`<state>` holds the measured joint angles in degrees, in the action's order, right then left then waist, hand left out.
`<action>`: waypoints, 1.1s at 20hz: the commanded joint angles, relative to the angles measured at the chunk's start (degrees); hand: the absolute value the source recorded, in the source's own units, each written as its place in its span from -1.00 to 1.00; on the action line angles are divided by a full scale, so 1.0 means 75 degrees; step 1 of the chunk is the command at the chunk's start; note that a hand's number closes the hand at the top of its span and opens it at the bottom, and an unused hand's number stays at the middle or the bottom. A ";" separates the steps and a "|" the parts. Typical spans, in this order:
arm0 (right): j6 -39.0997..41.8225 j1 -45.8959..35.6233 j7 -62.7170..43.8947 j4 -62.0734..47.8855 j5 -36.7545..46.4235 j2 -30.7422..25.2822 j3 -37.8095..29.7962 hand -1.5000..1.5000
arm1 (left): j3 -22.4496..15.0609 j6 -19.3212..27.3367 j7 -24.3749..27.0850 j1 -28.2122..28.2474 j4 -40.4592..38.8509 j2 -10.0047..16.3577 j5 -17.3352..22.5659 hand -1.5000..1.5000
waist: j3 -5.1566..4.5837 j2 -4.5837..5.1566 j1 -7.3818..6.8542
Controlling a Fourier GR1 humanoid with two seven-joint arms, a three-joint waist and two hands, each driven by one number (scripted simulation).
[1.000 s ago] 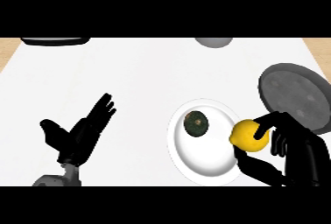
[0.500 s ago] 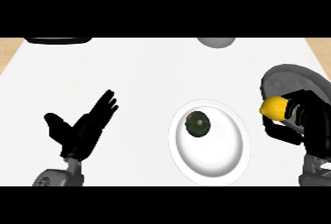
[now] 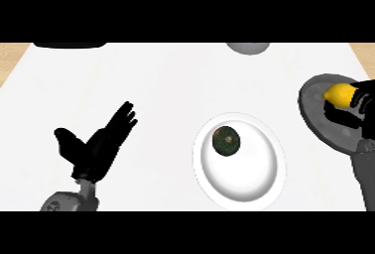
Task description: Pick the lemon from the plate and place it in the pan
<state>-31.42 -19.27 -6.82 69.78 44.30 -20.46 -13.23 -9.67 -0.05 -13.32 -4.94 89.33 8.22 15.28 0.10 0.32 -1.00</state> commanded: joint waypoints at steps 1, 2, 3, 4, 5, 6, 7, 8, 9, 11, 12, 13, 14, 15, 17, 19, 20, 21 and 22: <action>-0.0545 -0.1055 0.1318 -0.2164 -0.0807 -0.0504 -0.0860 1.00 | -0.0083 0.0040 0.0175 -0.0248 -0.0303 -0.0215 -0.0188 0.00 | 0.0005 0.0031 -0.0032; -0.0755 -0.0808 0.1715 -0.2258 -0.0935 -0.0380 -0.0873 1.00 | -0.0030 -0.0229 0.0638 0.0369 -0.0295 -0.0131 -0.0139 0.00 | -0.0003 -0.0003 0.0017; -0.1042 -0.1002 0.2217 -0.2900 -0.1038 -0.0435 -0.1036 1.00 | -0.0377 0.0119 0.0268 0.0387 0.0033 -0.0440 -0.0267 0.00 | 0.0006 0.0015 -0.0050; -0.0839 -0.1512 0.2416 -0.3493 -0.1246 -0.0716 -0.1227 1.00 | 0.0057 -0.0232 0.0274 0.0204 -0.0089 -0.0001 -0.0052 0.00 | 0.0005 0.0025 -0.0072; -0.0932 -0.1784 0.2621 -0.4015 -0.1330 -0.0709 -0.1337 1.00 | 0.0040 -0.0094 -0.0133 0.0089 0.0213 -0.0017 -0.0009 0.00 | 0.0010 0.0035 -0.0119; -0.0874 -0.2018 0.2869 -0.4314 -0.1470 -0.0916 -0.1481 1.00 | -0.0156 -0.0112 0.0102 0.0391 0.0228 -0.0089 -0.0197 0.00 | 0.0006 0.0024 -0.0097; -0.0767 -0.2354 0.2849 -0.4722 -0.1416 -0.1162 -0.1554 1.00 | -0.0183 -0.0149 -0.0031 0.0446 0.0500 -0.0021 -0.0161 0.00 | 0.0010 0.0037 -0.0157; -0.1050 -0.2272 0.3436 -0.5102 -0.1624 -0.1090 -0.1751 1.00 | 0.0032 -0.0110 -0.0151 -0.0041 0.0186 -0.0100 -0.0021 0.00 | 0.0013 0.0059 -0.0131; -0.0748 -0.2749 0.3185 -0.5367 -0.1502 -0.1536 -0.1769 1.00 | -0.0100 -0.0188 0.0202 0.0201 0.0070 -0.0130 -0.0172 0.00 | 0.0012 0.0072 -0.0181; -0.0752 -0.2329 0.2172 -0.6001 -0.0913 -0.1521 -0.1523 1.00 | -0.0002 -0.0103 -0.0035 0.0035 0.0196 -0.0085 -0.0108 0.00 | 0.0009 0.0119 -0.0267; -0.0243 -0.2354 0.1880 -0.6278 -0.0666 -0.1656 -0.1251 -1.00 | -0.0186 -0.0106 0.0152 0.0070 0.0142 -0.0226 -0.0222 0.00 | 0.0004 0.0142 -0.0311; -0.0063 -0.2349 0.2124 -0.6516 -0.0670 -0.1796 -0.1241 -1.00 | 0.0042 -0.0256 -0.0105 0.0005 0.0250 -0.0028 0.0039 0.00 | 0.0012 0.0129 -0.0300; -0.0119 -0.2649 0.1942 -0.6829 -0.0558 -0.1713 -0.1181 -1.00 | -0.0104 -0.0203 -0.0015 -0.0086 0.0041 -0.0154 -0.0124 0.00 | 0.0017 0.0161 -0.0349; 0.0273 -0.2758 0.1976 -0.7020 -0.0626 -0.1912 -0.1219 -1.00 | -0.0041 -0.0118 -0.0310 -0.0338 0.0095 -0.0177 -0.0048 0.00 | 0.0020 0.0144 -0.0294; 0.0438 -0.2807 0.2512 -0.7318 -0.0882 -0.2008 -0.1458 -1.00 | -0.0071 -0.0165 -0.0184 0.0013 0.0204 -0.0108 -0.0105 0.00 | 0.0033 0.0153 -0.0350; 0.0483 -0.2589 0.3405 -0.7249 -0.1411 -0.1861 -0.1881 -1.00 | 0.0130 -0.0135 0.0332 -0.0309 -0.0406 -0.0205 -0.0238 0.00 | 0.0035 0.0157 -0.0190; 0.0490 -0.2643 0.3699 -0.7203 -0.1644 -0.1689 -0.2061 -1.00 | -0.0072 -0.0212 0.0131 -0.0057 -0.0161 -0.0212 -0.0199 0.00 | 0.0039 0.0132 -0.0224; 0.0357 -0.2853 0.3709 -0.7149 -0.1782 -0.1409 -0.2174 -1.00 | -0.0104 -0.0099 0.0087 -0.0077 -0.0055 -0.0243 -0.0272 0.00 | 0.0050 0.0154 -0.0320; 0.0498 -0.2977 0.3950 -0.6972 -0.2064 -0.1287 -0.2364 -1.00 | -0.0060 -0.0176 -0.0023 -0.0061 0.0009 -0.0221 -0.0138 0.00 | 0.0035 0.0093 -0.0218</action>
<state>-29.19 -39.75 17.64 17.58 33.42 -32.41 -27.36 -10.02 -1.34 -13.09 -5.56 89.13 6.89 14.04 0.30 1.27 -2.92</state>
